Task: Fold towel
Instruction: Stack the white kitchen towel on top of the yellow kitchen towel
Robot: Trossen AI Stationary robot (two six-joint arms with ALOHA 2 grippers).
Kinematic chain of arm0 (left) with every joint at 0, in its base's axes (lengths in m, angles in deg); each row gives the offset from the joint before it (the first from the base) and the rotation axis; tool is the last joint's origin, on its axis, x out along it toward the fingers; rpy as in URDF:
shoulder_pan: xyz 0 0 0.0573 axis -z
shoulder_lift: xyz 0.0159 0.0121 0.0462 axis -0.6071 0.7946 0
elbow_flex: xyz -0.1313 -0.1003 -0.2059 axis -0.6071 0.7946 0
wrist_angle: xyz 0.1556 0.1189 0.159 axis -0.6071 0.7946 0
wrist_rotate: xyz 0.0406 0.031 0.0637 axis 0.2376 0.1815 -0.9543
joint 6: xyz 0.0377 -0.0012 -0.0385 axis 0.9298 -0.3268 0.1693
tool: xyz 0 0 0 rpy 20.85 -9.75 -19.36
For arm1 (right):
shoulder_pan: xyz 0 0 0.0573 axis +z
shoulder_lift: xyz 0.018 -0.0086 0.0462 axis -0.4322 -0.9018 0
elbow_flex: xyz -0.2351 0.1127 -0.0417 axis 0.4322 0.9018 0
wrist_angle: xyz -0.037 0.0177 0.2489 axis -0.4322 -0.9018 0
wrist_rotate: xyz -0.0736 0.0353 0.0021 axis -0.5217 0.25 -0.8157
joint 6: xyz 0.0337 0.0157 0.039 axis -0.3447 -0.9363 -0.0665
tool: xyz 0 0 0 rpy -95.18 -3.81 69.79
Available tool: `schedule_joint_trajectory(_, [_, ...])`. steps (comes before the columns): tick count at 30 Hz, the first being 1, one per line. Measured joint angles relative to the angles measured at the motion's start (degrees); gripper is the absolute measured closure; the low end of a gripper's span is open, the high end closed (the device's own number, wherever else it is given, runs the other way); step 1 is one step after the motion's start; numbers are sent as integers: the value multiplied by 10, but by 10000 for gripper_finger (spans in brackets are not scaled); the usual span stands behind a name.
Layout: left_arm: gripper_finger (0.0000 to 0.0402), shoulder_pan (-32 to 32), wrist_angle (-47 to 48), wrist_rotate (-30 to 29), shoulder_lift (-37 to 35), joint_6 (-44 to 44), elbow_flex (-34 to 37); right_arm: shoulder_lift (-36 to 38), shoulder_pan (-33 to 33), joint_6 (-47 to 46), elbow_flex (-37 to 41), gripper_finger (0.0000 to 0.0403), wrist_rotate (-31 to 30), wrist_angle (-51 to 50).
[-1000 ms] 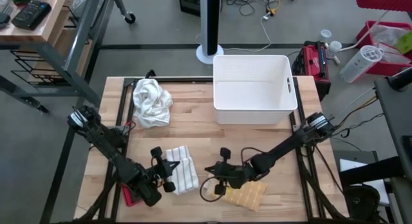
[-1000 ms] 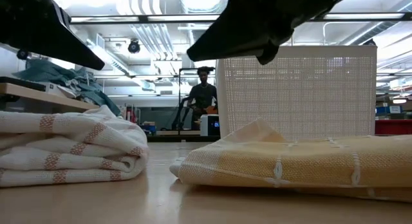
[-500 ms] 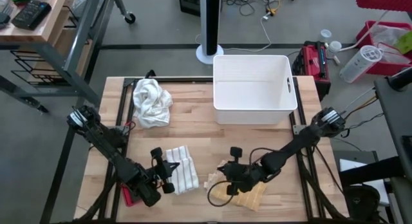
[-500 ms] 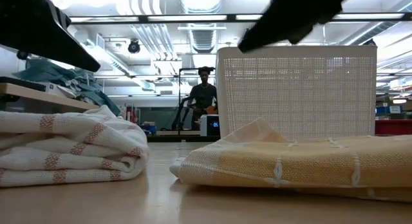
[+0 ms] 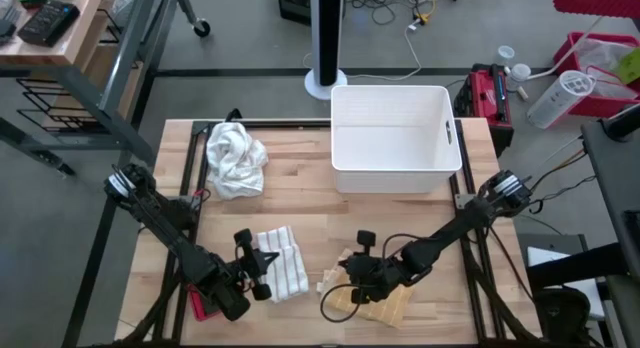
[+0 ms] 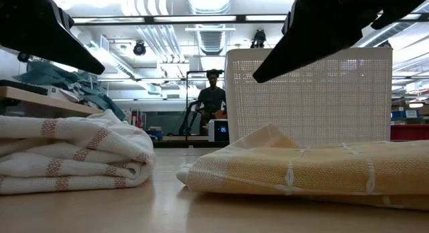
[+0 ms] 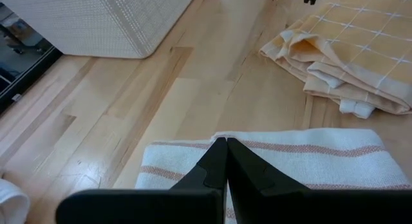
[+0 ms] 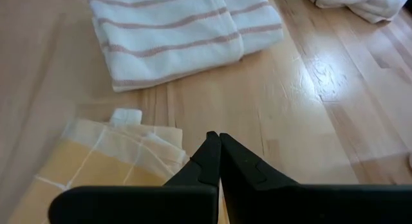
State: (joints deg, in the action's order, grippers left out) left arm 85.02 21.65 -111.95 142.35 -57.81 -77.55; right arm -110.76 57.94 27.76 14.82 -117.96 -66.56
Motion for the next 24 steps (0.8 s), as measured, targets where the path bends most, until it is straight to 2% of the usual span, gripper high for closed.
schedule_joint_trajectory(22, [402,0,-1,0,4,0,0,-2,-1,-2,0,403,0,0])
schedule_joint_trajectory(24, [402,0,3,16,4,-1,0,-2,-1,-13,0,403,0,1])
